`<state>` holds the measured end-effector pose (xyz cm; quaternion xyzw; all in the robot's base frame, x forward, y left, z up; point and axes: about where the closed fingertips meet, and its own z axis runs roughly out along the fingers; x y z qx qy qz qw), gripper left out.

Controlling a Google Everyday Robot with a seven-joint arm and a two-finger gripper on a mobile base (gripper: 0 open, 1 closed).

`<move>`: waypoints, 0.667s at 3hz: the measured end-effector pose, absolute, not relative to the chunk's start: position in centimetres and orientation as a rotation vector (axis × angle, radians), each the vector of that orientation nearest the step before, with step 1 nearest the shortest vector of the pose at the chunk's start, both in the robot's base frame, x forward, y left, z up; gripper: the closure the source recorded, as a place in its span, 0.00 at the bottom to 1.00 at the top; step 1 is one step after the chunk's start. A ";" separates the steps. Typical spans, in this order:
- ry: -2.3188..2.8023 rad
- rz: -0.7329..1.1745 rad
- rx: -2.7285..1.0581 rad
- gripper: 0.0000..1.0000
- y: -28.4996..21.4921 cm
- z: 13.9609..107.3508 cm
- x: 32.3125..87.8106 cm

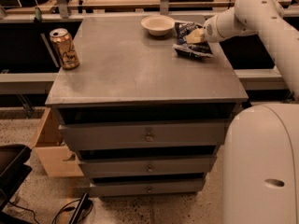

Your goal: Move blue chip bag near orange can

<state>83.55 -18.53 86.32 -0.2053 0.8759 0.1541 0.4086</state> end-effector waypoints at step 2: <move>2.069 0.222 -0.499 1.00 -18.7 91.2 83.4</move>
Offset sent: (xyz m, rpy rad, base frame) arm -0.0004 0.0011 0.0301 -0.0460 -0.0928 -0.0279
